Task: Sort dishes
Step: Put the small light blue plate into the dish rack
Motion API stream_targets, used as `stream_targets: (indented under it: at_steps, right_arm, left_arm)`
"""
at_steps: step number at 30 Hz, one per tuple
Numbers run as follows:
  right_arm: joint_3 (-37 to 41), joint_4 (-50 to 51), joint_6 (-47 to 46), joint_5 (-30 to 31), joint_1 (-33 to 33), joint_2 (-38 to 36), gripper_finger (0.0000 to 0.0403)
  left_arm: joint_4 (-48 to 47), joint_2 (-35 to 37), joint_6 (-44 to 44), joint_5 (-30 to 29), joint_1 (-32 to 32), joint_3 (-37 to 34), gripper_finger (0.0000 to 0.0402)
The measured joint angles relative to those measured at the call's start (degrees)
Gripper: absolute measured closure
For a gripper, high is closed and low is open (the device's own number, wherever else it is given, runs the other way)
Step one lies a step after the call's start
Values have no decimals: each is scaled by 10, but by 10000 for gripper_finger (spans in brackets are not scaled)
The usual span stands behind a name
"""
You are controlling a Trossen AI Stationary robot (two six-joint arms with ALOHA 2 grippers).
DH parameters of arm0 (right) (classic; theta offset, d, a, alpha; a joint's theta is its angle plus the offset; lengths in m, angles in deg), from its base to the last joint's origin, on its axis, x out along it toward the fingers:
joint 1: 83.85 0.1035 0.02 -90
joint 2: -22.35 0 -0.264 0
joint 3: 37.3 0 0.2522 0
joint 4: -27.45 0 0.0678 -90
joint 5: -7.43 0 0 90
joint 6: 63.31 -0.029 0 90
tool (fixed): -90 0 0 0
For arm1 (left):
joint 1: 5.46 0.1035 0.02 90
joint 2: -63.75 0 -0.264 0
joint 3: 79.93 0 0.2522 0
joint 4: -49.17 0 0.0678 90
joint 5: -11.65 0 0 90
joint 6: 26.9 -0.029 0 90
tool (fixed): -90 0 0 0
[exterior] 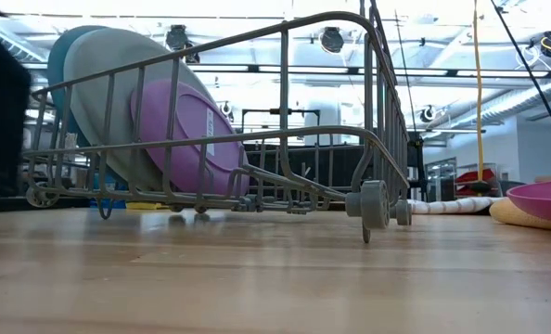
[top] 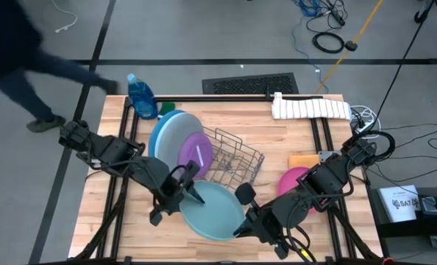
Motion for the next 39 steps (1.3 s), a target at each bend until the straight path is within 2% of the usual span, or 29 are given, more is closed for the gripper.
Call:
stream_targets:
  at_steps: [2,6,7,11,14,23,26,30,33,35,39]
  right_arm:
    - [0,0,0,3,0,0,401]
    - [0,1,-5,5,0,0,401]
    - [0,3,-5,9,0,-1,401]
    - [0,-1,-13,34,0,-1,396]
    - [0,-2,-22,35,0,-1,375]
    - [0,28,-70,98,14,-2,247]
    - [0,53,-89,117,19,-11,218]
    - [0,105,-118,170,35,-21,209]
    - [0,137,-138,209,51,-26,213]
    - [0,141,-146,228,62,-29,218]
    - [0,145,-147,248,78,-29,225]
  left_arm:
    - [-8,0,-5,-19,0,0,269]
    - [-21,0,-20,-18,3,0,359]
    - [-24,1,-22,-12,3,0,370]
    - [-22,2,-23,-8,5,0,370]
    - [-21,2,-8,-8,6,0,370]
    - [-61,4,2,-22,6,0,370]
    - [-83,6,3,-24,2,2,370]
    - [-68,18,54,-28,2,3,370]
    - [-43,34,104,-54,4,4,370]
    - [-28,46,142,-76,8,4,370]
    - [-10,61,278,-156,45,4,370]
